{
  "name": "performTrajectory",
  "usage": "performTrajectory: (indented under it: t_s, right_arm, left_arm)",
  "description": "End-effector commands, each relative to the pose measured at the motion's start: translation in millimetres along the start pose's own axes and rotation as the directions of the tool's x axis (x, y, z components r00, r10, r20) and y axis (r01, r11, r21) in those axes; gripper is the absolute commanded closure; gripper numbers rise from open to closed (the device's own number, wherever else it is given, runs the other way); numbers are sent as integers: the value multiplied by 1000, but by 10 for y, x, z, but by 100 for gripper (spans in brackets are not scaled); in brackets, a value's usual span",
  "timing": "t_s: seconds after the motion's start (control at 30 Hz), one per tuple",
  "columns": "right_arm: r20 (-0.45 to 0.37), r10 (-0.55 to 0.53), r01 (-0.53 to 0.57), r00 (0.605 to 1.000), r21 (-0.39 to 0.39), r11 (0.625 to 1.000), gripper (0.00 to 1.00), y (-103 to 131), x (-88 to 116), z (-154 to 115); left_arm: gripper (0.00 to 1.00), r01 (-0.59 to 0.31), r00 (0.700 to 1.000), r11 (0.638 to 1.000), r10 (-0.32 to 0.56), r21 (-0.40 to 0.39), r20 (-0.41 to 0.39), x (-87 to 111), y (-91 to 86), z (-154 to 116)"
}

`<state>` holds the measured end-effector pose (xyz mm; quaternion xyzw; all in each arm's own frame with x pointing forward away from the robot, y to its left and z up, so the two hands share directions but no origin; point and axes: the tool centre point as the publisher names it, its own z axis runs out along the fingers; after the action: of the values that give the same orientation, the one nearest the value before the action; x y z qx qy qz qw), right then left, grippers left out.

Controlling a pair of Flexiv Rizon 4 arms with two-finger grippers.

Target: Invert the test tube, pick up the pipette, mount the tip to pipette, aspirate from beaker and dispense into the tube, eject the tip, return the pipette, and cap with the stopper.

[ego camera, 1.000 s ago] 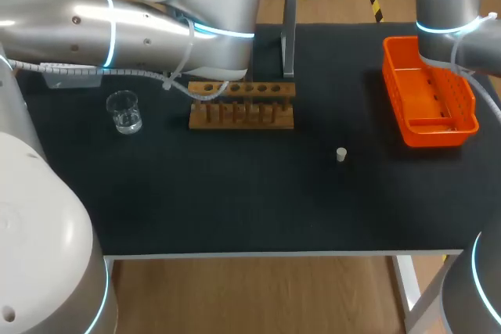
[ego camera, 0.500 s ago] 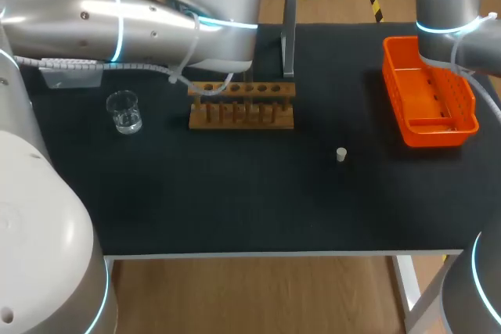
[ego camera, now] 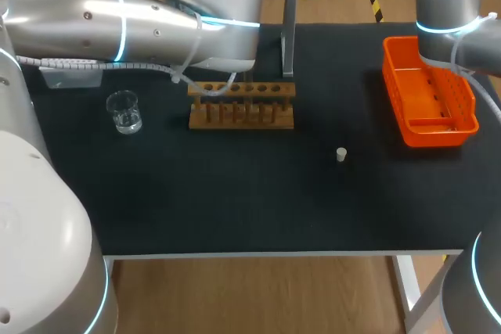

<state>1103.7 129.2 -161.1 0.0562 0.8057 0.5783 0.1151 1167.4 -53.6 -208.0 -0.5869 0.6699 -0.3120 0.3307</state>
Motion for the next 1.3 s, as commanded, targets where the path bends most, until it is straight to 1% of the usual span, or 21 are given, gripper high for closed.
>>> performTrajectory:
  t_s: [0.03, 0.43, 0.57, 0.67, 0.7, 0.73, 0.83, 0.87, 0.93, 1.0, 1.1, 1.17, 1.2, 1.3]
  right_arm:
    - [-5, 0, 0, 1000, 1, 1000, 0, 1, -15, -9]
    - [-5, 0, 0, 1000, 1, 1000, 0, 1, -15, -9]
    - [-5, 0, 0, 1000, 1, 1000, 0, 1, -15, -9]
    - [-5, 0, 0, 1000, 1, 1000, 0, 1, -15, -9]
    - [-5, 0, 0, 1000, 1, 1000, 0, 1, -15, -9]
    - [-5, 0, 0, 1000, 1, 1000, 0, 1, -15, -9]
    - [-5, 0, 0, 1000, 1, 1000, 0, 1, -15, -9]
    - [-5, 0, 0, 1000, 1, 1000, 0, 1, -15, -9]
    - [-5, 0, 0, 1000, 1, 1000, 0, 1, -15, -9]
    - [-5, 0, 0, 1000, 1, 1000, 0, 1, -15, -9]
    - [-5, 0, 0, 1000, 1, 1000, 0, 1, -15, -9]
    - [-5, 0, 0, 1000, 1, 1000, 0, 1, -15, -9]
    - [-5, 0, 0, 1000, 1, 1000, 0, 1, -15, -9]
    - [-5, 0, 0, 1000, 1, 1000, 0, 1, -15, -9]
  left_arm:
    - [0, 5, 1000, 1000, -5, -7, -4, 9, 3, -19]
    - [0, 4, 1000, 1000, -4, 8, -14, 54, -81, -238]
    - [0, -7, 1000, 1000, 7, 14, -9, 31, -131, -371]
    - [0, -13, 1000, 1000, 13, 12, -12, 18, -119, -489]
    - [0, -9, 999, 1000, 9, 16, -31, 11, -109, -534]
    - [0, -9, 998, 999, 12, 37, -60, 17, -107, -591]
    - [0, -33, 985, 992, 52, 118, -164, 21, -110, -761]
    - [0, -42, 975, 988, 74, 151, -210, 37, -115, -825]
    - [0, -77, 942, 975, 140, 210, -304, 43, -107, -944]
    - [0, -100, 897, 959, 202, 263, -393, 55, -86, -1066]
    - [0, -127, 821, 945, 270, 300, -503, 83, -24, -1238]
    - [0, -138, 771, 934, 311, 331, -556, 95, 11, -1333]
    - [0, -148, 751, 929, 329, 339, -572, 93, 25, -1368]
    - [0, -148, 673, 909, 381, 389, -634, 101, 57, -1475]
